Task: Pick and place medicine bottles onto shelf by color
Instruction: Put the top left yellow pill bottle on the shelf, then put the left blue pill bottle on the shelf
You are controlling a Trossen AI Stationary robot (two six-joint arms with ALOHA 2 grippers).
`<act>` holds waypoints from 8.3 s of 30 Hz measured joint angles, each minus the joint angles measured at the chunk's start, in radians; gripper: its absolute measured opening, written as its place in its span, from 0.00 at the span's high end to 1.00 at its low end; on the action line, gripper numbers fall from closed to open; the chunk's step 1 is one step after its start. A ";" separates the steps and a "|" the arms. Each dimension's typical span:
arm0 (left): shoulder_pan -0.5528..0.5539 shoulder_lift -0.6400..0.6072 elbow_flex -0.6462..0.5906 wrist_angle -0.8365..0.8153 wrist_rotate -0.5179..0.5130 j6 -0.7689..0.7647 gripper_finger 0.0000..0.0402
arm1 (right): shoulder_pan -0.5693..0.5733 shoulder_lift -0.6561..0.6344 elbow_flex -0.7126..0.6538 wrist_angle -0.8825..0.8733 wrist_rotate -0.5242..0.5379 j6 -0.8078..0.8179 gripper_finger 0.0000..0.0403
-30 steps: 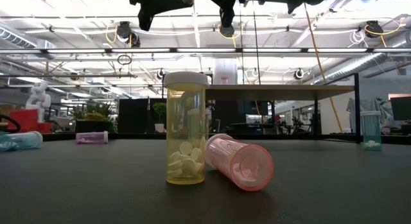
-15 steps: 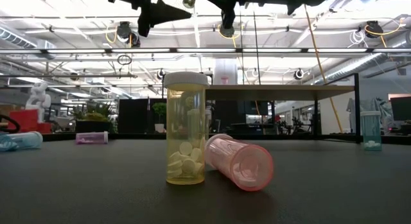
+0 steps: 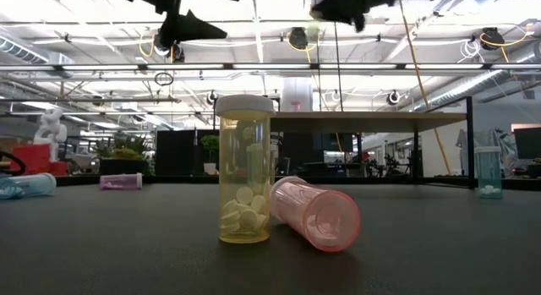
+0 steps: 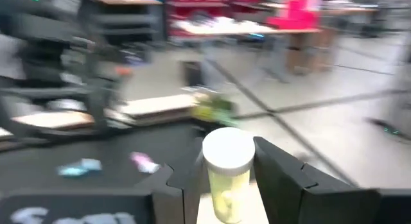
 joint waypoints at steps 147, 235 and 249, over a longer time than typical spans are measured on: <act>-0.398 0.185 -0.233 -0.796 0.254 -1.618 0.72 | 0.261 -0.210 -0.273 -0.017 0.380 0.369 0.48; -0.125 0.185 0.131 0.199 0.177 0.331 0.71 | 0.478 0.267 0.053 0.354 -0.074 0.160 0.64; -0.115 0.185 0.131 0.179 0.078 0.193 0.59 | 0.432 0.267 0.052 0.349 -0.069 0.202 0.70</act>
